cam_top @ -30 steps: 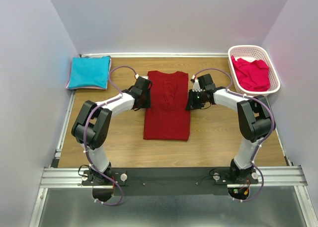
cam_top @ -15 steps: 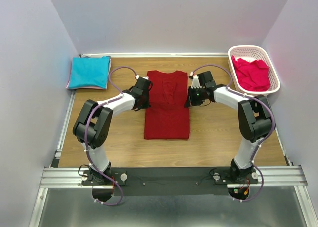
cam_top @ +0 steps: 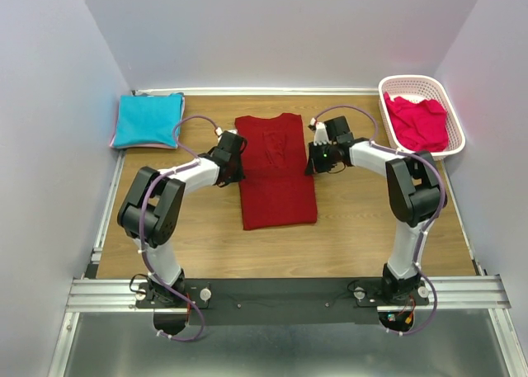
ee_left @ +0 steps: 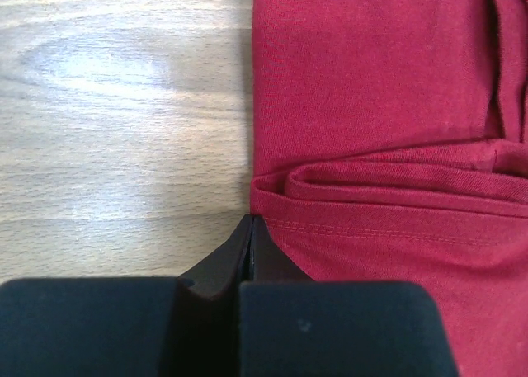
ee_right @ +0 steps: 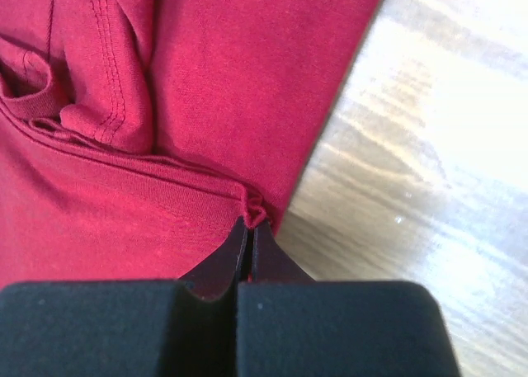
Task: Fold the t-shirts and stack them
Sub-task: Fold the tshirt
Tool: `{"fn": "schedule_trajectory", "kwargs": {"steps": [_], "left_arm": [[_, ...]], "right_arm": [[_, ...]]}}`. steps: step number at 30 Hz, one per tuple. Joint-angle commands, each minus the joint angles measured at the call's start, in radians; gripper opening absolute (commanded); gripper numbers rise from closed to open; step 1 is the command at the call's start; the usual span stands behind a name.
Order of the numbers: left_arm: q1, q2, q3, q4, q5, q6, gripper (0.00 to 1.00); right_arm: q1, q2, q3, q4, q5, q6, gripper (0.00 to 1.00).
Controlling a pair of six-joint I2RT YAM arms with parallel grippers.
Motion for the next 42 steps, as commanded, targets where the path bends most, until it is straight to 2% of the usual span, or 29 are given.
{"fn": "schedule_trajectory", "kwargs": {"steps": [1, 9, 22, 24, 26, 27, 30, 31, 34, 39, 41, 42], "left_arm": [[0.014, -0.036, -0.03, 0.018, -0.018, -0.026, 0.0], [0.014, -0.058, -0.035, 0.023, -0.018, -0.026, 0.0], [0.03, -0.055, -0.061, 0.024, -0.021, -0.05, 0.0], [0.032, -0.058, -0.066, 0.021, -0.023, -0.055, 0.0], [0.032, -0.072, -0.069, 0.015, -0.023, -0.058, 0.04], [0.032, -0.09, -0.072, 0.009, -0.026, -0.063, 0.12], [0.032, -0.133, -0.076, 0.001, -0.027, -0.066, 0.27], [0.03, -0.165, -0.07, -0.012, -0.026, -0.064, 0.41], [0.02, -0.216, -0.041, -0.04, -0.024, -0.06, 0.61], [-0.051, -0.286, 0.078, -0.091, -0.035, -0.063, 0.61], [-0.077, -0.276, 0.114, -0.089, 0.002, -0.063, 0.58], [-0.101, -0.248, 0.149, -0.074, 0.026, -0.061, 0.52]], "right_arm": [[-0.012, 0.052, 0.018, 0.028, 0.045, -0.048, 0.01], [-0.012, 0.0, 0.056, 0.028, -0.03, -0.072, 0.02], [-0.012, 0.101, 0.08, 0.127, -0.095, -0.135, 0.06], [-0.012, 0.119, 0.093, 0.126, -0.089, -0.137, 0.11], [-0.01, 0.119, 0.104, 0.124, -0.089, -0.129, 0.21], [-0.012, 0.104, 0.107, 0.124, -0.086, -0.117, 0.33], [-0.012, 0.064, 0.104, 0.121, -0.063, -0.1, 0.47], [-0.012, 0.022, 0.087, 0.121, -0.049, -0.056, 0.55], [-0.012, -0.055, 0.044, 0.118, 0.028, 0.019, 0.62], [-0.026, -0.238, -0.109, 0.11, 0.045, 0.118, 0.63], [-0.036, -0.299, -0.173, 0.109, 0.001, 0.152, 0.63], [-0.045, -0.313, -0.193, 0.11, -0.032, 0.187, 0.61]]}}
